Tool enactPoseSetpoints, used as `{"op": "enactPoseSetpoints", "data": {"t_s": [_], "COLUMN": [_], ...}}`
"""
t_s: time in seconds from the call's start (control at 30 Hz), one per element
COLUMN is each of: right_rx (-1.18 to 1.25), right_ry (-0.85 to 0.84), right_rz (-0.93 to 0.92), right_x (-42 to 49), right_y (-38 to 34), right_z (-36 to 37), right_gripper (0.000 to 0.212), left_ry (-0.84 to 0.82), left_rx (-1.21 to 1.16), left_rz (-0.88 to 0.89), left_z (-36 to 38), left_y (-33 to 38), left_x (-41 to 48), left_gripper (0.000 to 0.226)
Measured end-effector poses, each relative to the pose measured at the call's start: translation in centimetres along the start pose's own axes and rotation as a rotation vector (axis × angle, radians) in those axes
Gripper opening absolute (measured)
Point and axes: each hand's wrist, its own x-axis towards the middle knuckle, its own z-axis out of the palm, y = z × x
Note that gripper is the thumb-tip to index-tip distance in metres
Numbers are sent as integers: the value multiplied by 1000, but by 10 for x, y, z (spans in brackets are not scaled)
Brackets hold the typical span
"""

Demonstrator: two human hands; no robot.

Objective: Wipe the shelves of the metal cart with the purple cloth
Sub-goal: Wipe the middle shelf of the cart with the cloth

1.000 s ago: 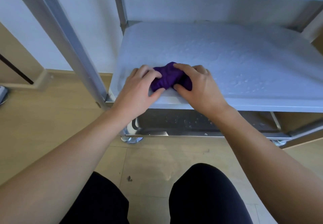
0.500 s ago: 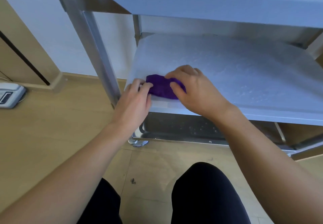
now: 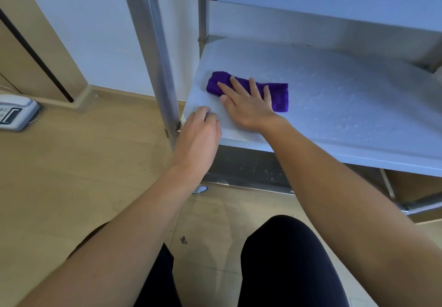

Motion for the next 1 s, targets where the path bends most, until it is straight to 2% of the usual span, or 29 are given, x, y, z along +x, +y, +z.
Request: {"op": "enactPoseSetpoints", "data": {"t_s": [0.13, 0.27, 0.4, 0.63, 0.7, 0.83, 0.9, 0.93, 1.0], "right_rx": [-17, 0, 43, 105, 147, 336, 271, 191, 97], "right_ry": [1, 12, -4, 1, 67, 310, 443, 463, 336], "right_rz": [3, -15, -29, -19, -38, -103, -67, -29, 62], "right_x": [-7, -44, -78, -65, -65, -68, -69, -69, -68], "right_y": [1, -2, -4, -7, -4, 12, 27, 34, 44], "right_z": [3, 3, 6, 8, 11, 8, 4, 1, -7], "right_gripper": [54, 56, 55, 50, 47, 36, 33, 33, 38], "left_ry": [-47, -107, -68, -95, -103, -116, -115, -112, -107], "left_rx": [-6, -37, -75, -46, -41, -40, -49, -57, -69], "left_rz": [-44, -84, -55, -77, -77, -94, -96, -97, -107], "left_z": [3, 1, -4, -6, -7, -7, -7, -7, -9], "left_y": [0, 2, 3, 4, 4, 6, 6, 6, 6], "left_x": [2, 3, 4, 10, 12, 12, 12, 12, 13], "left_gripper": [10, 19, 22, 25, 26, 25, 25, 25, 23]}}
